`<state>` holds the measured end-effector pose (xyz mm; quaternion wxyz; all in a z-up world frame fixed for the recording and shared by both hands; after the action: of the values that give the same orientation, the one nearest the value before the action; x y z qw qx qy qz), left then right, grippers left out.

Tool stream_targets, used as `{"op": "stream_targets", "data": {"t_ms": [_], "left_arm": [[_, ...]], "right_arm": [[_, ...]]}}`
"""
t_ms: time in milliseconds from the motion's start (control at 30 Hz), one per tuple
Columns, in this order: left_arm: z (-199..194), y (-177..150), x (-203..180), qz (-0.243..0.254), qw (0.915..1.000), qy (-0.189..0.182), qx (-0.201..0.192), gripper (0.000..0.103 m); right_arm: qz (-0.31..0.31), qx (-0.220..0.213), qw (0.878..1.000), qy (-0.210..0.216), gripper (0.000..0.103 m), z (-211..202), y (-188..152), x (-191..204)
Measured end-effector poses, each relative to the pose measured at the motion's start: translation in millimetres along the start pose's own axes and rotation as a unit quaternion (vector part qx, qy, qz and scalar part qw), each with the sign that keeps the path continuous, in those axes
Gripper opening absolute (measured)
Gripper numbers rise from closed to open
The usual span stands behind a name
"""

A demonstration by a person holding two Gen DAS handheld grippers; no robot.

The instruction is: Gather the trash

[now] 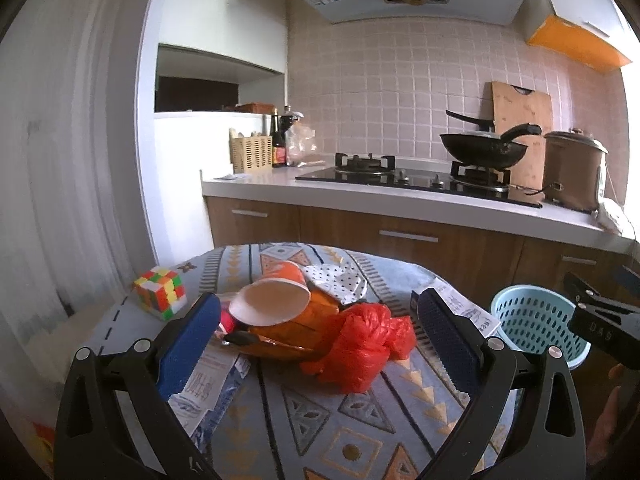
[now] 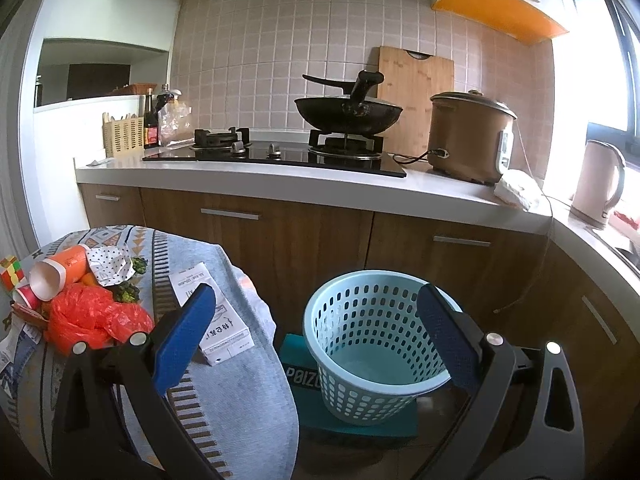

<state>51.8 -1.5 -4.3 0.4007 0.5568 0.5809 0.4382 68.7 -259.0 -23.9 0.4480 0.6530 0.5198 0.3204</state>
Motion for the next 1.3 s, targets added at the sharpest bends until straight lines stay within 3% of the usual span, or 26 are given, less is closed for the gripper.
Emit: {"op": "stream_targets", "data": {"t_ms": [933,1300], "left_arm": [[-1.0,6.7,11.2,-0.004,0.9998,0.018,-0.011,0.095],[-0.3,10.9,35.3,-0.015,0.9997,0.016,-0.006,0.095]], "right_arm": [[-0.002,-0.003,1.0,0.013,0.095,-7.1,7.1,7.7],[-0.01,-0.004,1.0,0.022,0.095,-9.0,6.7,15.2]]}}
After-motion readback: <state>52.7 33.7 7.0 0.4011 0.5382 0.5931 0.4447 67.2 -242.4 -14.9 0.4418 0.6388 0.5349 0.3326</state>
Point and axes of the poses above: each gripper's, at about its wrist camera, not at the fingertips, and z roughly the way its jaws point, x to its left, y to its top, the point moved 8 cm from there along z, roughly the way its jaws point, and after that the axes turned 2 degrees about -x, right-handed, at the moved point
